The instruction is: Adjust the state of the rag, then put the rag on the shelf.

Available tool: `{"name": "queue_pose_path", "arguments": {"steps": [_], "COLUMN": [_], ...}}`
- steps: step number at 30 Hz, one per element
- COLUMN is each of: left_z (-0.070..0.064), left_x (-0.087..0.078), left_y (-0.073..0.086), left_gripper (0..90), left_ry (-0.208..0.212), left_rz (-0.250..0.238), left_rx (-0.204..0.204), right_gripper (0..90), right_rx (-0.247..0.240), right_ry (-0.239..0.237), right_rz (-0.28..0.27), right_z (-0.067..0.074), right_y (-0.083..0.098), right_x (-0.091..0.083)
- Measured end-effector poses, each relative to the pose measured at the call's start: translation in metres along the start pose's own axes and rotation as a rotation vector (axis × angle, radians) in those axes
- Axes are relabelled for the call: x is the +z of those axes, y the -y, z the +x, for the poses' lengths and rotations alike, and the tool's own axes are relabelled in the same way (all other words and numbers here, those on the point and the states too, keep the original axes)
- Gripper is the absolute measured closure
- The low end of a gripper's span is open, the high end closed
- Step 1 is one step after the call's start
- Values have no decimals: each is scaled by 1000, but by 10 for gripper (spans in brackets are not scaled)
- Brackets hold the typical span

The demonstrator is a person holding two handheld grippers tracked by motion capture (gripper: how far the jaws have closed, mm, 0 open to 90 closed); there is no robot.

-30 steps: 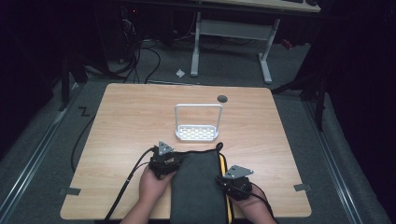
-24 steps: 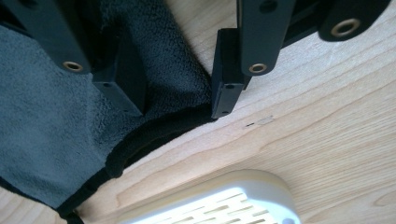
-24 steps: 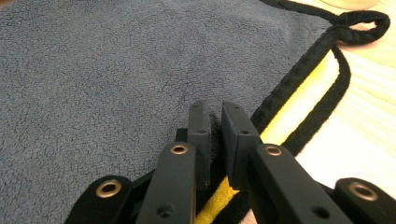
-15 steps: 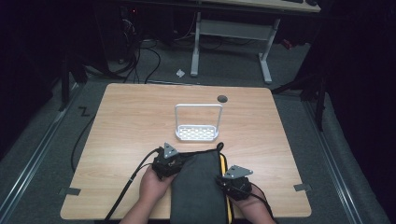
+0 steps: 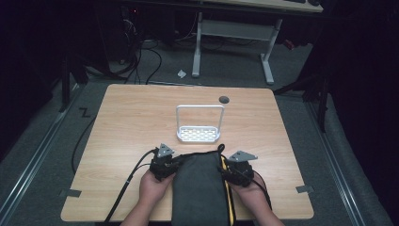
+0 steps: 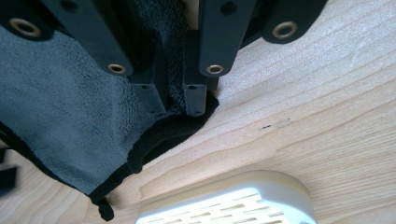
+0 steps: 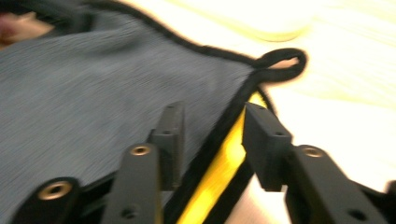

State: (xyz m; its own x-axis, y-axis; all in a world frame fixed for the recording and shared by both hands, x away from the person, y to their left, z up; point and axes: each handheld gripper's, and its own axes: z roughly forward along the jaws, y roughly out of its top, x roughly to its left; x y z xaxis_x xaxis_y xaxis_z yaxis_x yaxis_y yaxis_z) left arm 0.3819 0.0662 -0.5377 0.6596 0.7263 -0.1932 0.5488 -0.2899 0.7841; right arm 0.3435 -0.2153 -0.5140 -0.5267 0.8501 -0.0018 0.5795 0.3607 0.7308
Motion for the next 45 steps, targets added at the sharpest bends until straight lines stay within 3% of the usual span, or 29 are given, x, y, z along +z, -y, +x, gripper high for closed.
{"name": "queue_pose_path", "arguments": {"steps": [4,9,10,15,20,25,30,39,45], "left_z": [0,1,1,1,1,2,4,-7,-10], "left_x": [0,0,0,0,-1,-4,-8,-13,-23], "left_y": [0,0,0,0,1,2,3,1,-8], "left_gripper": [802,794,793,793,793,797,799,798,801], "left_ry": [2,3,3,3,2,7,14,-48,-20], "left_rz": [1,2,3,3,-5,-29,-63,-102,-157], "left_rx": [-1,-10,-11,-13,-11,-19,-35,26,-9], "right_gripper": [426,365,371,592,771,800,801,801,800], "right_rx": [59,117,110,73,79,57,70,46,28], "right_ry": [19,12,19,2,-50,-40,-41,-21,-8], "right_rz": [10,53,57,35,21,-4,-45,-72,-140], "right_z": [-11,-20,-19,-14,-12,-8,-5,-1,2], "right_y": [-11,-12,-12,-6,-5,-6,-6,-8,-11], "right_x": [17,33,33,28,28,24,14,11,-1]}}
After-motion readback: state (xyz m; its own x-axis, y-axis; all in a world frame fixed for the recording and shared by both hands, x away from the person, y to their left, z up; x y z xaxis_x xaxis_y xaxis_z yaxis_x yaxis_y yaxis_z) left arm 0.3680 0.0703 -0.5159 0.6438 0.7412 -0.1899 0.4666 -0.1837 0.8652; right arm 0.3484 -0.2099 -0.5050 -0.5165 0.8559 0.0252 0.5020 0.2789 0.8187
